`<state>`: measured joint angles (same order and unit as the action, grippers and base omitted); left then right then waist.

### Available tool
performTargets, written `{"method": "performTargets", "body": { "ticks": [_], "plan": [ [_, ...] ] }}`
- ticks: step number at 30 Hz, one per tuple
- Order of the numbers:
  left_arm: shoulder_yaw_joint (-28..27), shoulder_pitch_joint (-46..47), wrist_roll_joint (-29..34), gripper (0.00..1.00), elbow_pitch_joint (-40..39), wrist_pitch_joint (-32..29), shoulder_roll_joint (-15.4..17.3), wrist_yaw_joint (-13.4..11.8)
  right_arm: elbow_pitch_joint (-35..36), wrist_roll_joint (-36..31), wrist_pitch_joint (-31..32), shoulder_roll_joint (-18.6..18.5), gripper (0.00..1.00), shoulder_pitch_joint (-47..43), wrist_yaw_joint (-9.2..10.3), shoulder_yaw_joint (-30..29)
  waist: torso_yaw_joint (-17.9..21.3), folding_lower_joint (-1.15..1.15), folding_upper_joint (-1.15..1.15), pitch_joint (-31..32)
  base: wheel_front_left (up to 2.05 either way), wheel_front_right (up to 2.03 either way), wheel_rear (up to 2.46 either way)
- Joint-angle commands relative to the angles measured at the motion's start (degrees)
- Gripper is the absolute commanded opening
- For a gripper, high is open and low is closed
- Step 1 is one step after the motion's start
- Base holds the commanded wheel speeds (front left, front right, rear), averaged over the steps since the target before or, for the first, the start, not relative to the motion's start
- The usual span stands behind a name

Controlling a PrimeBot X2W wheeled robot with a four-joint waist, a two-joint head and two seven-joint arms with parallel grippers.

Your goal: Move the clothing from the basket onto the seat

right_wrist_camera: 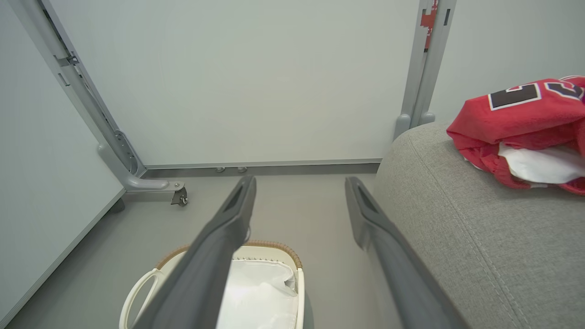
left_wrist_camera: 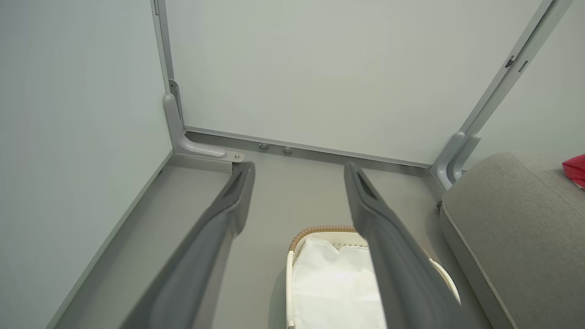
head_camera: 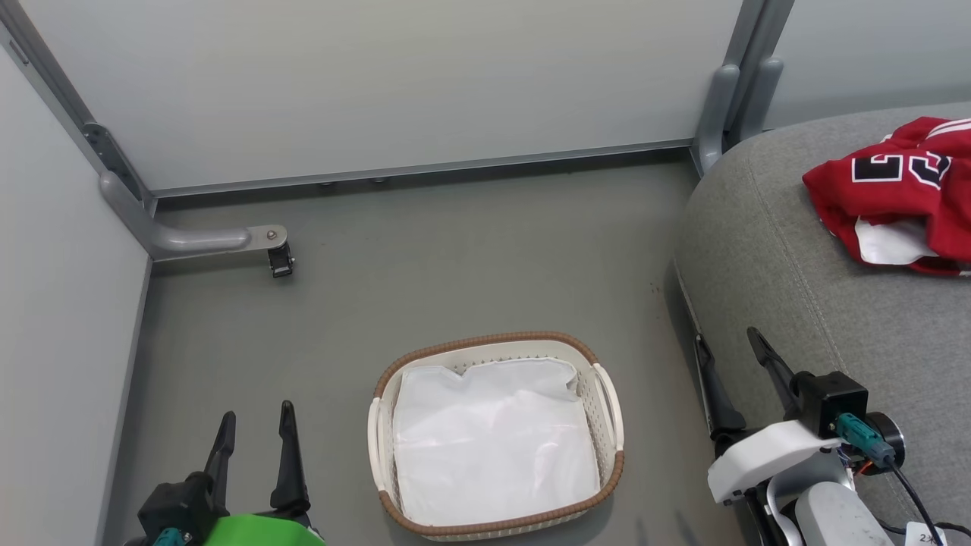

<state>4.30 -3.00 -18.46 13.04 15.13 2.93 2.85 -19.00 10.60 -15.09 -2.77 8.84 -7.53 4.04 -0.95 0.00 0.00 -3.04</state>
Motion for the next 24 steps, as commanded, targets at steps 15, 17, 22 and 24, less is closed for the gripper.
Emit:
{"method": "performTargets", "body": {
  "ticks": [15,17,22,24],
  "plan": [
    [-0.8,0.8,-7.9,0.0,1.0,-2.2,0.0,0.9,-1.1,8.6,2.3,0.3,0.0,-0.9,0.0,-1.0,0.1,0.0,0.0,0.2,0.0,0.0,0.0],
    [-1.1,1.1,-9.8,0.0,1.1,-2.7,0.0,1.0,-0.9,10.7,2.9,0.3,0.0,-1.0,0.01,-1.3,0.1,0.0,0.0,0.2,0.0,0.0,0.0],
    [-1.7,1.8,-14.3,0.0,1.0,-3.9,0.1,1.3,-0.4,15.6,4.2,0.2,0.0,-1.1,0.01,-1.9,0.1,0.0,0.0,0.3,0.0,0.0,0.0],
    [-1.9,2.0,-16.1,0.0,1.0,-4.4,0.1,1.4,-0.2,17.5,4.7,0.2,0.0,-1.1,0.01,-2.2,0.1,0.0,0.0,0.4,0.0,0.0,0.0]
  ]
}}
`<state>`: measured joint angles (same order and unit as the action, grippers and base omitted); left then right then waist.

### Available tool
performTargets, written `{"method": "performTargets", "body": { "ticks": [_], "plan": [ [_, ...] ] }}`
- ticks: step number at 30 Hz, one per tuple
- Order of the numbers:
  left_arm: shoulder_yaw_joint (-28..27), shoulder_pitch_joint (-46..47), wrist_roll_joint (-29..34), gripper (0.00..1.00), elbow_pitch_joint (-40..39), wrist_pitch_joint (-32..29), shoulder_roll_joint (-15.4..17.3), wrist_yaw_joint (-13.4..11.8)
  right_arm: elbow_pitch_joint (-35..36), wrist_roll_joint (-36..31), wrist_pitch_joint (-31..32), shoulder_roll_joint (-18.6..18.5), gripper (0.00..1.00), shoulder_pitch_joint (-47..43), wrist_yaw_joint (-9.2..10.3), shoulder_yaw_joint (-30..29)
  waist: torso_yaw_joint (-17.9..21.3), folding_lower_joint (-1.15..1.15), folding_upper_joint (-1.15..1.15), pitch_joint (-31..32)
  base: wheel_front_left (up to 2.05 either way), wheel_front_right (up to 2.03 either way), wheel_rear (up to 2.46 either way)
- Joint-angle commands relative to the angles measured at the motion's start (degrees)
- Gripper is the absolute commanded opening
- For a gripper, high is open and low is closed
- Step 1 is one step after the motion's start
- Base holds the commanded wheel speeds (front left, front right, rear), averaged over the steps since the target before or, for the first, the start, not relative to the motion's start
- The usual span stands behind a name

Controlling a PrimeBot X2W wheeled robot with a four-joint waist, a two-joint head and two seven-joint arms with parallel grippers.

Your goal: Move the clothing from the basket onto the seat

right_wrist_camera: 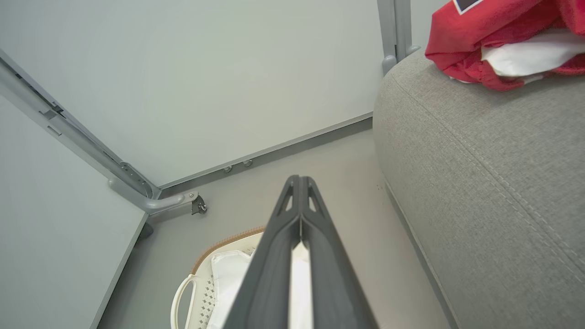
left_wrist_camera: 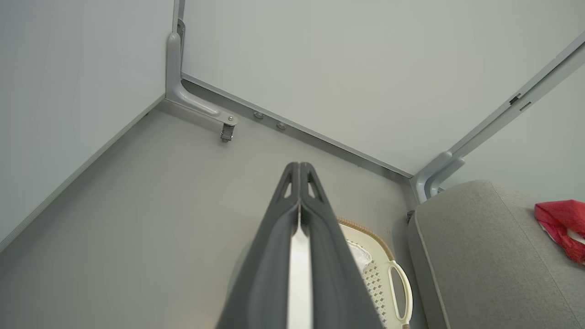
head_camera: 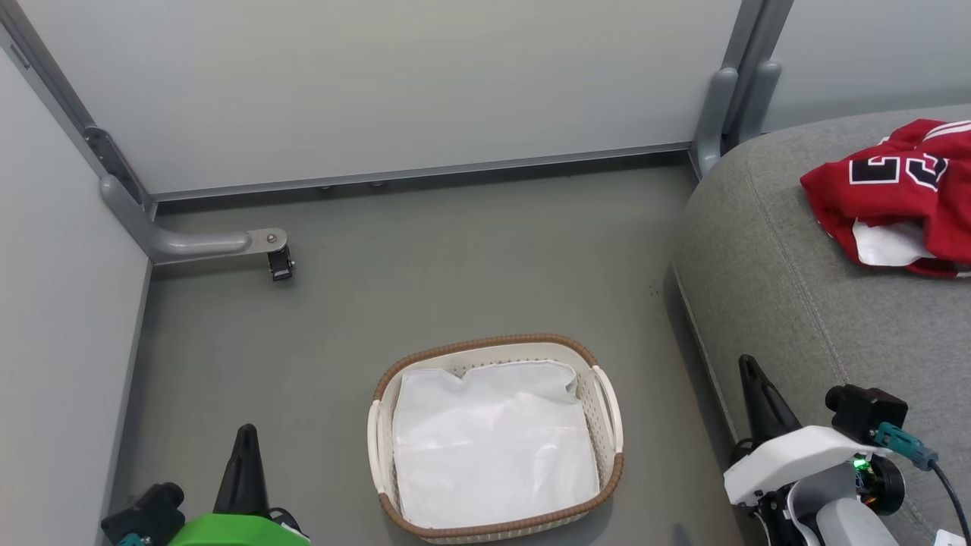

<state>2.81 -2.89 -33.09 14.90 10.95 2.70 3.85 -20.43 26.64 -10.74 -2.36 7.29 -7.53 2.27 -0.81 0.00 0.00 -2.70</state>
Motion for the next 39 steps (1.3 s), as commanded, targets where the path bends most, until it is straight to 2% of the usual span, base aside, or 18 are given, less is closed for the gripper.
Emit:
{"method": "performTargets", "body": {
  "ticks": [1,17,39],
  "plan": [
    [-0.6,2.0,-2.4,0.0,-0.8,-0.5,0.4,0.4,1.3,2.6,0.6,-0.2,0.0,0.4,0.01,-0.5,0.0,0.0,0.0,0.0,0.0,0.0,0.0],
    [-2.3,3.7,-15.1,0.0,-0.9,-4.1,0.5,1.2,2.5,16.4,4.3,-0.3,0.0,0.1,0.02,-2.4,0.1,0.0,0.0,0.4,0.0,0.0,0.0],
    [-4.4,5.6,-29.4,0.0,-1.0,-8.3,0.6,2.0,3.9,32.2,8.5,-0.4,0.0,-0.3,0.03,-4.5,0.3,0.0,0.0,0.9,0.0,0.0,0.0]
  ]
}}
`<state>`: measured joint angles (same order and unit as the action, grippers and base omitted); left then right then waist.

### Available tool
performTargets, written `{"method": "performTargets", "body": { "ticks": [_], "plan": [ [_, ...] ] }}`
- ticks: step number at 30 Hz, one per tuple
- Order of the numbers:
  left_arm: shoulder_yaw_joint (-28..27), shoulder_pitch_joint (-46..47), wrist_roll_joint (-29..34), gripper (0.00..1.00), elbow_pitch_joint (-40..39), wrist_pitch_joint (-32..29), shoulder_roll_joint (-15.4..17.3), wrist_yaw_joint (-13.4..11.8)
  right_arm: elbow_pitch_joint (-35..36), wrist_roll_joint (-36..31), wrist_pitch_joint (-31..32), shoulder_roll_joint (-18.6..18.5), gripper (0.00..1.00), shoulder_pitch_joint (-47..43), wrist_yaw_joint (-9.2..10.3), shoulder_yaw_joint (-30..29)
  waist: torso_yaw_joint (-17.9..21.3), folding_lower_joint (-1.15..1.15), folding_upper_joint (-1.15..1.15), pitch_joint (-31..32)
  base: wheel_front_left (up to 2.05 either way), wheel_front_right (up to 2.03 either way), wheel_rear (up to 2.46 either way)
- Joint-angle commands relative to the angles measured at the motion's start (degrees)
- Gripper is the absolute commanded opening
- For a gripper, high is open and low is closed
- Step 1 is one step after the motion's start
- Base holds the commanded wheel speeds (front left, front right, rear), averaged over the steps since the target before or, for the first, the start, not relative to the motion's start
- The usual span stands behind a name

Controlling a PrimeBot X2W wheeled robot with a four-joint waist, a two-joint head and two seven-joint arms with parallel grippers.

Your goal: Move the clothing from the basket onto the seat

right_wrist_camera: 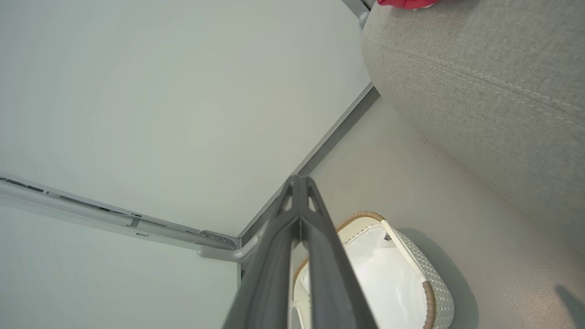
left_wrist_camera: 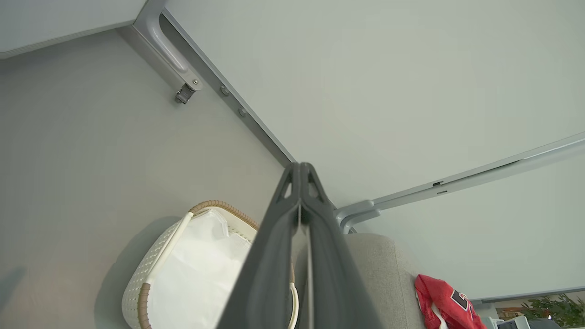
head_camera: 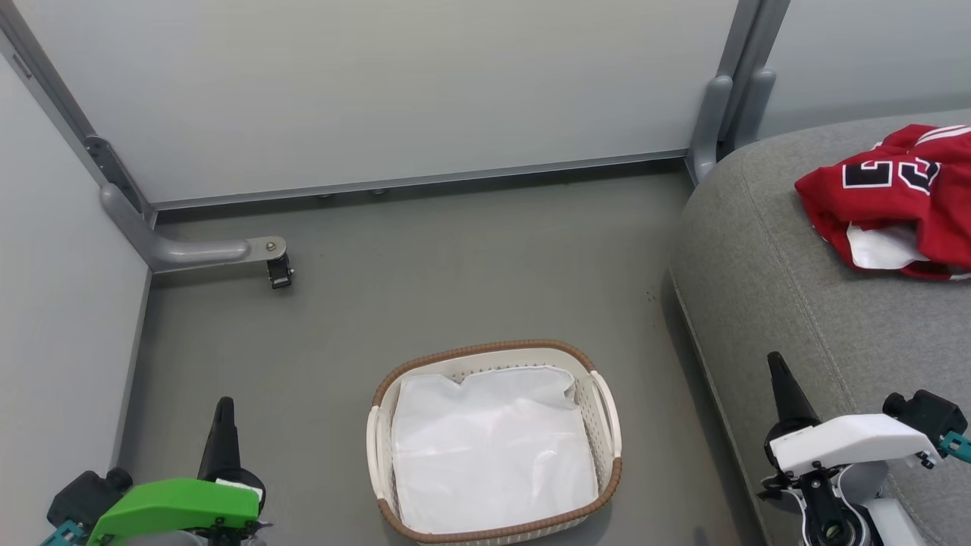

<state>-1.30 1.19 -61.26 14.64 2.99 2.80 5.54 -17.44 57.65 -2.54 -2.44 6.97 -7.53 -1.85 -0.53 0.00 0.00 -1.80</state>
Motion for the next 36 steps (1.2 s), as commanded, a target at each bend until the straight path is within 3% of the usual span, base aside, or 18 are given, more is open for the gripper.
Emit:
{"method": "performTargets", "body": {
  "ticks": [1,36],
  "plan": [
    [-0.4,1.6,-1.7,0.0,-0.7,-0.5,0.5,0.3,0.9,1.8,0.4,-0.4,0.0,0.0,0.03,-0.4,0.0,0.0,0.0,0.0,0.0,0.0,0.0],
    [-3.1,3.8,-18.8,0.0,-0.7,-5.6,0.5,1.4,2.5,20.7,5.5,-0.5,0.0,-0.6,0.04,-3.0,0.3,0.0,0.0,0.8,0.0,0.0,0.0]
  ]
}}
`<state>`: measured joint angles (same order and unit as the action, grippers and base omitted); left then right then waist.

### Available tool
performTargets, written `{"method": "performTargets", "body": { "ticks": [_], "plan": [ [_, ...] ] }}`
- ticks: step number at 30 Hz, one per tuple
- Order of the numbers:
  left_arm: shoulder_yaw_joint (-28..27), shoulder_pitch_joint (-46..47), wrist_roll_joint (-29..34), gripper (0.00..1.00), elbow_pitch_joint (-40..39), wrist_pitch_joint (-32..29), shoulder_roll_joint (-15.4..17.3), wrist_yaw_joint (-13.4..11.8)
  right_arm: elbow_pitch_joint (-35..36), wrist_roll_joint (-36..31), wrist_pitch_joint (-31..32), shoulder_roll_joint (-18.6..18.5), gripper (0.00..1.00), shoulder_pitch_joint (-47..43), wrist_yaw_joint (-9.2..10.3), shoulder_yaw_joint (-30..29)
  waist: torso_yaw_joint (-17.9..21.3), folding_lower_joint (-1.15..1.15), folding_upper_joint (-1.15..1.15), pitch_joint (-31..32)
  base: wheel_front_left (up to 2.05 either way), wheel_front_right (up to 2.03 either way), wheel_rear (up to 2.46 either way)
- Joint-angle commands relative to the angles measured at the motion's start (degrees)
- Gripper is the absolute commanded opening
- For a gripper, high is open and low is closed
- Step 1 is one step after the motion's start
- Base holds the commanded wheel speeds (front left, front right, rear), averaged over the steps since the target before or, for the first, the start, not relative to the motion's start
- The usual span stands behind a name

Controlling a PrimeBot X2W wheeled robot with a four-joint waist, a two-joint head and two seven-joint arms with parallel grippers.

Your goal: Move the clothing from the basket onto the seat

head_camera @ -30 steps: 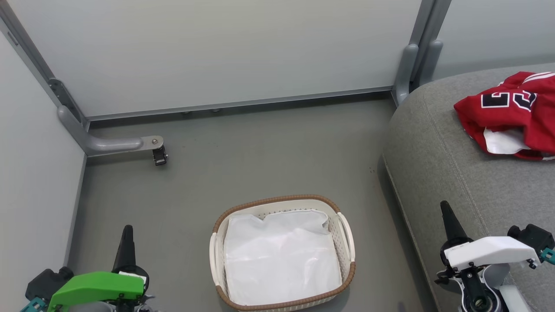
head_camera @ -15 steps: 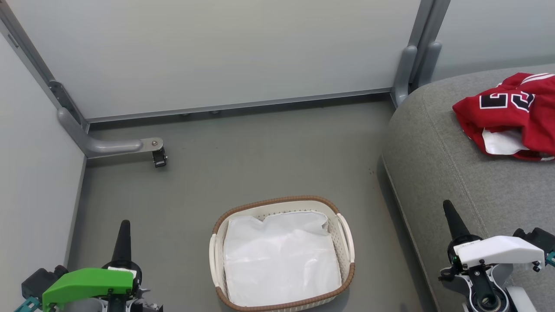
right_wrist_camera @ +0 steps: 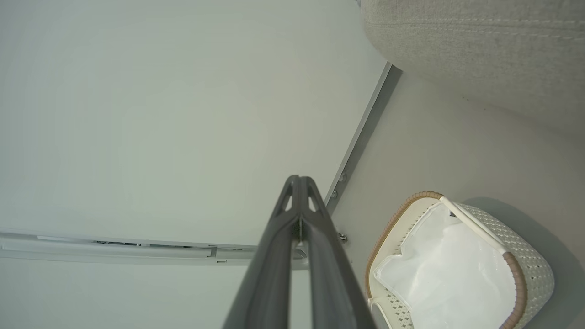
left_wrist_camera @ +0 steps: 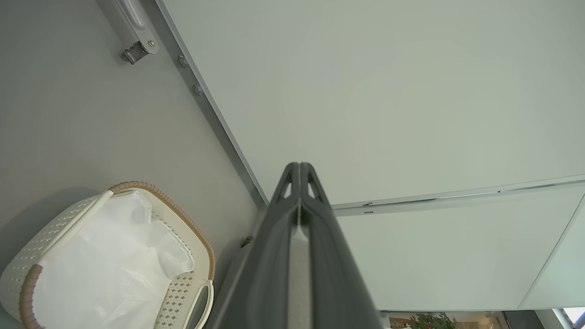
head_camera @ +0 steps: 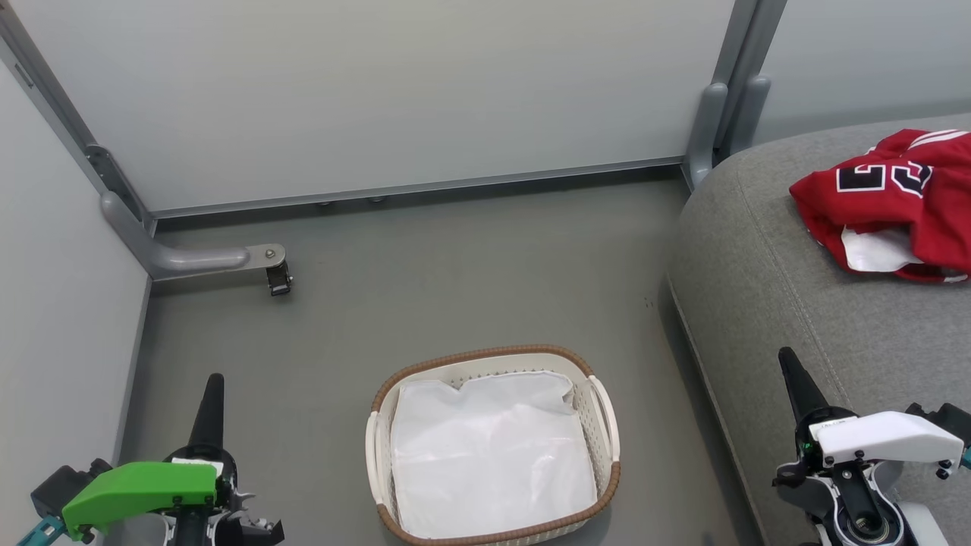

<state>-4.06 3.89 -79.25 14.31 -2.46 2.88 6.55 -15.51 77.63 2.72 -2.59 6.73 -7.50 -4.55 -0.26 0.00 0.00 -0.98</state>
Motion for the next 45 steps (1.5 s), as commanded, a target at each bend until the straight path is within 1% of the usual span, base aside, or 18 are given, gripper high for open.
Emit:
{"method": "performTargets", "body": {
  "ticks": [1,35,45],
  "plan": [
    [-0.4,1.2,-1.3,0.0,-0.4,-0.3,0.4,0.4,0.6,1.3,0.4,-0.4,0.0,-0.4,0.0,-0.3,0.0,0.0,0.0,0.0,0.0,0.0,0.0],
    [-2.4,2.8,-13.6,0.0,-0.3,-4.1,0.4,1.1,1.7,15.1,4.1,-0.5,0.0,-0.8,0.01,-2.2,0.3,0.0,0.0,0.8,0.0,0.0,0.0],
    [-2.4,2.6,-13.3,0.0,-0.3,-4.1,0.3,1.1,1.6,14.9,4.0,-0.4,0.0,-0.8,0.01,-2.1,0.3,0.0,0.0,0.8,0.0,0.0,0.0]
  ]
}}
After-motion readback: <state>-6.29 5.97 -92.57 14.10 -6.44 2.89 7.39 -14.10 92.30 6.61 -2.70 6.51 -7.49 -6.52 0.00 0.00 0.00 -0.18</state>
